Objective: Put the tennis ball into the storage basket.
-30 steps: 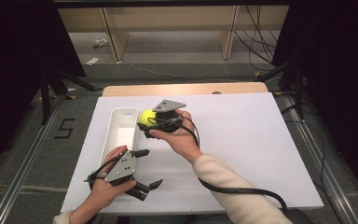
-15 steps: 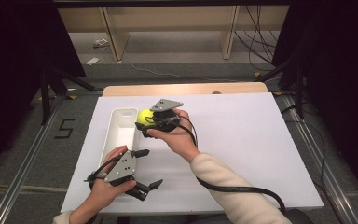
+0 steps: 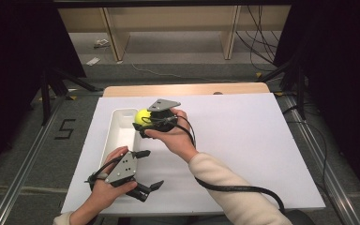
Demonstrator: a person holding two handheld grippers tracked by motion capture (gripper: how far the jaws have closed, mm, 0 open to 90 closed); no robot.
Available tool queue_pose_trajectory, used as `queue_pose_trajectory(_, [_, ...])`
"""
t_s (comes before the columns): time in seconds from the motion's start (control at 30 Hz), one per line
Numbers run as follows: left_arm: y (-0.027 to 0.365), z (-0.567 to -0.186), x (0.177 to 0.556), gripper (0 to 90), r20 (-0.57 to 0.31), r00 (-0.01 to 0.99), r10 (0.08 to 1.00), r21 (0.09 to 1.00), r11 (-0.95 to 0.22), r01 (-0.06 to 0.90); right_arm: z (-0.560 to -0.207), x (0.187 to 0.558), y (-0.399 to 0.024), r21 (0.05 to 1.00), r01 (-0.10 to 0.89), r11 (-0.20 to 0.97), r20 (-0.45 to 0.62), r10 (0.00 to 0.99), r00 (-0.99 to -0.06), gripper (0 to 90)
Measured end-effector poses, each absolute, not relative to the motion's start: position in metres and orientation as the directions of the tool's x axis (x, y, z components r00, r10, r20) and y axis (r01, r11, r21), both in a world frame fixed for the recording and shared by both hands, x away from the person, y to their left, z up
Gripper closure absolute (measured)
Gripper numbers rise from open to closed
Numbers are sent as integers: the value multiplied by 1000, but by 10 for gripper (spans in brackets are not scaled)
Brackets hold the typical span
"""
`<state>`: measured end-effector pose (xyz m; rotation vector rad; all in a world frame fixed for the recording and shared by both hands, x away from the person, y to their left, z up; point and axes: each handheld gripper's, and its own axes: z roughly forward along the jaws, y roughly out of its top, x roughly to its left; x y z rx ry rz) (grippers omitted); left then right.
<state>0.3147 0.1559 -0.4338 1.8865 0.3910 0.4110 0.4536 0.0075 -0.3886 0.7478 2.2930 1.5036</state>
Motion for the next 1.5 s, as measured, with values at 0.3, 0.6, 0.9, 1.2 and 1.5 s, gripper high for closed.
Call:
queue_pose_trajectory(0.3, [156, -434, 315, 0, 94, 886, 455, 940, -334, 72, -387, 454, 13, 911, 255, 323, 31, 564, -825, 267])
queue_pose_trajectory(0.6, [155, -434, 315, 0, 93, 887, 452, 939, -335, 72, -387, 453, 18, 910, 253, 328, 32, 554, -832, 267])
queue_pose_trajectory(0.9, [155, -434, 315, 0, 92, 887, 452, 940, -334, 73, -386, 454, 22, 910, 251, 330, 32, 547, -836, 267])
queue_pose_trajectory(1.2, [155, -434, 315, 0, 92, 888, 450, 939, -335, 73, -386, 455, 25, 908, 253, 335, 33, 543, -839, 267])
queue_pose_trajectory(1.5, [155, -434, 315, 0, 90, 889, 450, 940, -333, 74, -386, 455, 31, 906, 251, 340, 33, 535, -844, 267])
